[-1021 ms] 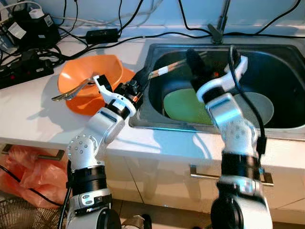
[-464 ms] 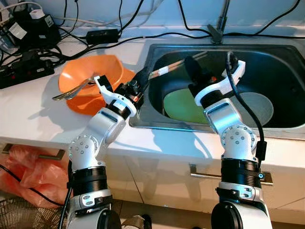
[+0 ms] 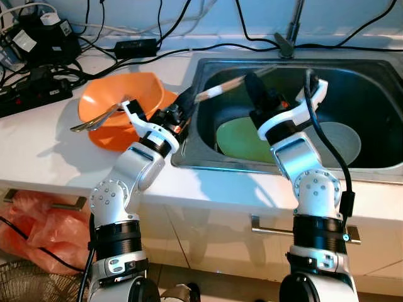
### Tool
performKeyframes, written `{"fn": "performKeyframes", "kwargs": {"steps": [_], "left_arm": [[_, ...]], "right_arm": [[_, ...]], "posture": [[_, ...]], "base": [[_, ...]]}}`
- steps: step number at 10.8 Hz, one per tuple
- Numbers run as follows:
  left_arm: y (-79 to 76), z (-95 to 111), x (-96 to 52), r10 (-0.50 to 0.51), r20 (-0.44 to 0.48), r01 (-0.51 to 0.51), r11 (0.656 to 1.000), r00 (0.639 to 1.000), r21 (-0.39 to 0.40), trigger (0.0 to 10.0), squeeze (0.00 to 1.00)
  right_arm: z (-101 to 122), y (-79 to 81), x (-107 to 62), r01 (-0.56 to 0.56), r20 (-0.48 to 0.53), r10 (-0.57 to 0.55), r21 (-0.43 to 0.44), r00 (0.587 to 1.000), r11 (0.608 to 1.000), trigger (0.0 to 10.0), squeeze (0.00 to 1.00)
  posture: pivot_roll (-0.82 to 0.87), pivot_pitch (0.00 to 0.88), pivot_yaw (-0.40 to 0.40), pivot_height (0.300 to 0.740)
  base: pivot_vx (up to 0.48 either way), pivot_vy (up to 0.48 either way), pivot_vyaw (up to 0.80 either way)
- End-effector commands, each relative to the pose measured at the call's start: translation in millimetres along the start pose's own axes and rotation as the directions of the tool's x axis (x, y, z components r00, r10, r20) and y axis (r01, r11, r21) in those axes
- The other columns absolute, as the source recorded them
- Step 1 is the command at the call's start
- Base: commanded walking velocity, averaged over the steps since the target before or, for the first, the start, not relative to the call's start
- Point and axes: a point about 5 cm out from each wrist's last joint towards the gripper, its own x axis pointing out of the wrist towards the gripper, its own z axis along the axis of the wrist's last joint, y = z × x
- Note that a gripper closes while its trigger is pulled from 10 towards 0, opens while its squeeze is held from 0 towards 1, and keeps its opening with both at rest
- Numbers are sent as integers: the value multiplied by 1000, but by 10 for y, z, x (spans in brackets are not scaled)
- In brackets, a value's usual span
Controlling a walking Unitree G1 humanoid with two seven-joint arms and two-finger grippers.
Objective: Kitchen organization
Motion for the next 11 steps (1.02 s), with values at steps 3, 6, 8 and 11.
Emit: {"fn": "performKeyframes", "kwargs": {"steps": [3, 6, 8, 11], "left_arm": [[52, -226, 68, 30, -61, -32, 999, 998, -39, 0, 0], [38, -235, 75, 27, -60, -29, 999, 998, -40, 0, 0], [28, -250, 78, 22, -68, -25, 999, 997, -43, 0, 0], [40, -271, 64, 21, -74, -25, 998, 997, -50, 0, 0]], "right_arm": [[-376, 284, 69, -112, -86, 119, 76, 989, 991, 10000, 1000], [-401, 291, 60, -127, -89, 136, 102, 987, 987, 10000, 1000], [-408, 274, 58, -120, -87, 129, 106, 988, 987, 10000, 1000], [-361, 262, 75, -126, -48, 134, 150, 990, 981, 0, 0]], "posture": [[110, 85, 117, 740], [109, 80, 119, 740], [111, 80, 118, 740], [115, 84, 115, 740]], "base": [[0, 0, 0], [0, 0, 0], [0, 0, 0], [0, 0, 0]]}}
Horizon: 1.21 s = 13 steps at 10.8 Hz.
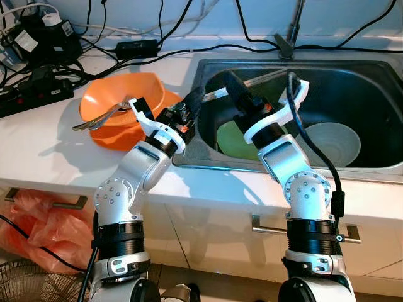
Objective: Kitchen organization
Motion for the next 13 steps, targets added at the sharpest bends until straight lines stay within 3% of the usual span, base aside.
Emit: {"fn": "performKeyframes", "kwargs": {"steps": [1, 9, 10, 11, 12, 13], "left_arm": [[70, -160, 25, 29, -25, -30, 998, 999, -48, 0, 0], [69, -163, 18, 21, -29, -23, 999, 999, -48, 0, 0], [71, -170, 28, 40, -42, -40, 999, 998, -9, 10000, 0], [85, -174, 36, 59, -49, -58, 998, 997, 19, 10000, 459], [91, -191, 33, 60, -56, -59, 998, 997, 18, 10000, 1000], [87, -206, 33, 55, -61, -54, 998, 997, 9, 10000, 1000]], "right_arm": [[-158, 171, 73, -76, 29, 73, 106, 997, 992, 0, 0], [-128, 128, 99, -51, 45, 47, 109, 998, 993, 0, 0], [-127, 126, 103, -51, 45, 46, 109, 998, 993, 0, 0], [-128, 124, 101, -50, 45, 45, 108, 998, 993, 0, 0], [-128, 120, 99, -46, 45, 42, 106, 998, 993, 0, 0], [-126, 116, 96, -44, 46, 39, 104, 998, 994, 0, 0]], "posture": [[115, 85, 116, 740], [120, 81, 116, 740], [120, 80, 117, 740], [120, 80, 117, 740], [118, 78, 117, 740], [119, 79, 117, 740]], "base": [[0, 0, 0], [0, 0, 0], [0, 0, 0], [0, 0, 0], [0, 0, 0], [0, 0, 0]]}}
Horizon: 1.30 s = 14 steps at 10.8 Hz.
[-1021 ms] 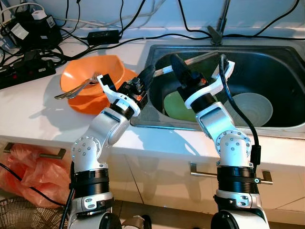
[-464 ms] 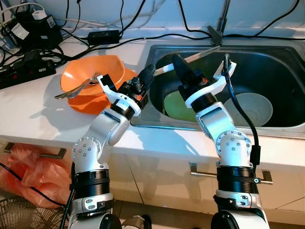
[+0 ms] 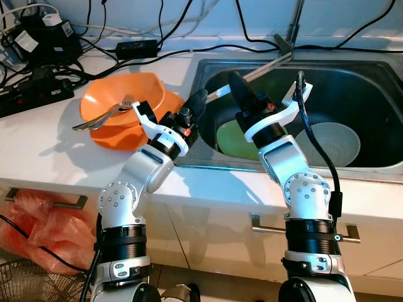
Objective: Kitchen organization
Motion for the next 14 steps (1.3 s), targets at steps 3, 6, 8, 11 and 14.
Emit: {"fn": "performKeyframes", "kwargs": {"steps": [3, 6, 8, 11, 14], "left_arm": [[4, -136, 30, 3, -50, -4, 1000, 999, -4, 10000, 1000], [-22, -133, 13, -11, -66, 12, 1000, 998, 14, 10000, 1000], [7, -108, -9, 48, -68, -39, 991, 997, 128, 10000, 1000], [-9, -149, -27, 91, -155, -29, 932, 984, 362, 10000, 1000], [-43, -166, -40, 156, -171, 9, 711, 973, 703, 10000, 1000]], "right_arm": [[-154, 92, 85, -4, 1, 4, 38, 1000, 999, 0, 0], [-146, 49, 95, 33, 15, -33, 16, 999, 999, 0, 0], [-80, -50, 105, 105, 45, -102, -55, 994, 993, 0, 0], [-38, -247, 79, 217, 58, -209, -208, 976, 954, 0, 0], [86, -415, 35, 332, 132, -305, -307, 943, 892, 0, 0]], "posture": [[121, 80, 116, 740], [122, 80, 117, 740], [126, 81, 117, 740], [129, 83, 113, 740], [134, 84, 113, 740]], "base": [[0, 0, 0], [0, 0, 0], [0, 0, 0], [0, 0, 0], [0, 0, 0]]}}
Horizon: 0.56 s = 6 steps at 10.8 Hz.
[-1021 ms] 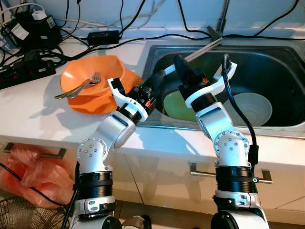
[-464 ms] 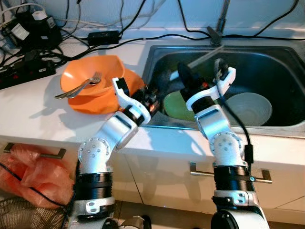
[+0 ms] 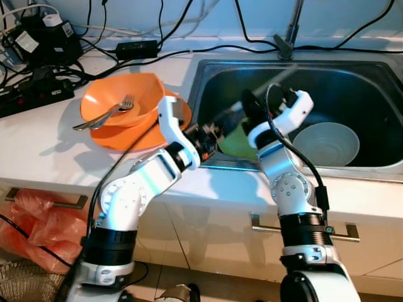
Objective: Kitchen organization
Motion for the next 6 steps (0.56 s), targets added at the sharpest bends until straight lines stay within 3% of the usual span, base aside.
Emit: {"fn": "performKeyframes", "kwargs": {"steps": [1, 2, 3, 4, 5, 6], "left_arm": [[-33, 15, -18, 1, 15, -3, 995, 1000, 101, 10000, 1000], [-16, 66, -37, 62, 81, -85, 943, 995, 322, 10000, 1000], [2, 112, -59, 89, 153, -153, 865, 984, 479, 10000, 1000], [15, 125, -72, 94, 187, -181, 831, 978, 527, 10000, 1000], [32, 180, -103, 94, 258, -237, 761, 961, 604, 10000, 1000], [53, 200, -127, 86, 304, -278, 684, 949, 675, 10000, 1000]], "right_arm": [[54, 16, 43, 16, 24, -16, -16, 1000, 1000, 0, 0], [92, -85, 53, 72, 41, -70, -62, 997, 995, 0, 0], [101, -177, 63, 121, 33, -118, -145, 993, 982, 0, 0], [82, -236, 73, 152, 9, -155, -244, 988, 958, 0, 0], [44, -380, 73, 202, -25, -237, -441, 971, 875, 10000, 0], [43, -494, 64, 227, -40, -285, -502, 958, 835, 10000, 0]], "posture": [[134, 84, 113, 740], [136, 84, 113, 740], [136, 82, 112, 740], [136, 82, 112, 740], [136, 82, 109, 740], [138, 82, 108, 740]], "base": [[0, 0, 0], [0, 0, 0], [0, 0, 0], [0, 0, 0], [0, 0, 0], [0, 0, 0]]}}
